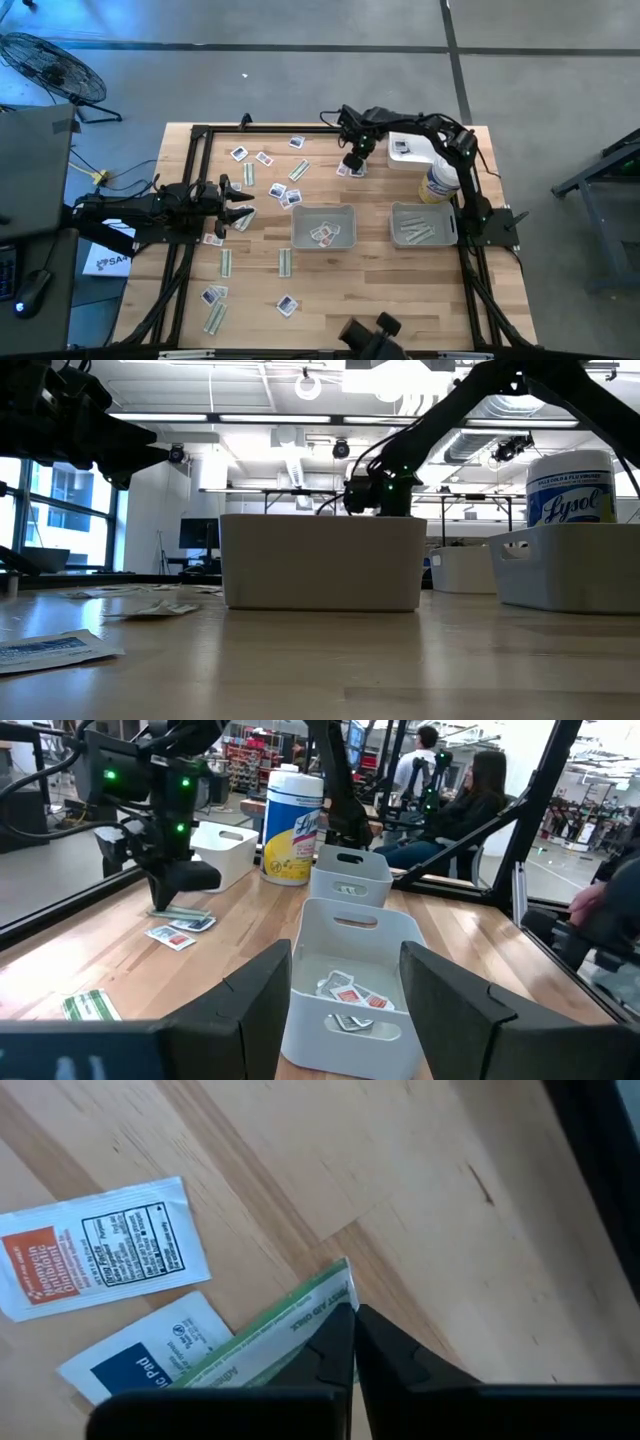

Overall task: Pick & Place First Aid Supplies
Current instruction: Put the green pad into the right gray bin, then put the blue pad into the white bin

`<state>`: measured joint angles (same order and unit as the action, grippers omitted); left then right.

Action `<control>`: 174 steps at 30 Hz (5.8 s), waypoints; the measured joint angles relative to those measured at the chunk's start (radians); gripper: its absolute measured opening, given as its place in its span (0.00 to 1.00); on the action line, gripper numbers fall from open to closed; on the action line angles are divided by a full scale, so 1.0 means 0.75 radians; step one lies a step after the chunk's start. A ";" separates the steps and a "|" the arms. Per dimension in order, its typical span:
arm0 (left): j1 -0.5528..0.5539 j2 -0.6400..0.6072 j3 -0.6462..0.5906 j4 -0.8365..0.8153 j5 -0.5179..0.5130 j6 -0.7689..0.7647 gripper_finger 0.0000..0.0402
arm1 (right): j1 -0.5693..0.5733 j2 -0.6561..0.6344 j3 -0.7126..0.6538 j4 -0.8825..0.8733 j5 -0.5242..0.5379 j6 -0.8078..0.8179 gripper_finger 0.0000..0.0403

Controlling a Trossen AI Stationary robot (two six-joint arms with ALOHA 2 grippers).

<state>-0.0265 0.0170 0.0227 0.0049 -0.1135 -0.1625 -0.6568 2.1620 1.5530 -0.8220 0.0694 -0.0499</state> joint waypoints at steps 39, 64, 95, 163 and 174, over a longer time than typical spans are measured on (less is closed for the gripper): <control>0.000 0.000 0.000 0.000 0.000 0.000 0.46 | 0.173 -1.207 -0.472 -0.253 0.686 0.057 0.00; 0.000 0.000 0.000 0.000 0.000 0.000 0.46 | 0.344 -1.463 -0.671 -0.439 -0.202 -0.117 0.00; 0.000 0.000 0.000 0.000 0.000 0.000 0.46 | 0.744 -1.211 -1.048 -0.148 -0.065 0.118 0.14; 0.000 0.000 0.000 0.000 0.000 0.000 0.46 | 0.238 -0.292 -0.661 0.682 0.047 0.335 0.08; 0.000 0.000 0.000 0.000 0.000 0.000 0.46 | 0.255 -0.521 -0.645 0.599 0.006 0.329 0.00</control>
<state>-0.0265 0.0170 0.0227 0.0051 -0.1135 -0.1627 -0.4657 1.7711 1.0691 -0.3726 0.0741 0.1968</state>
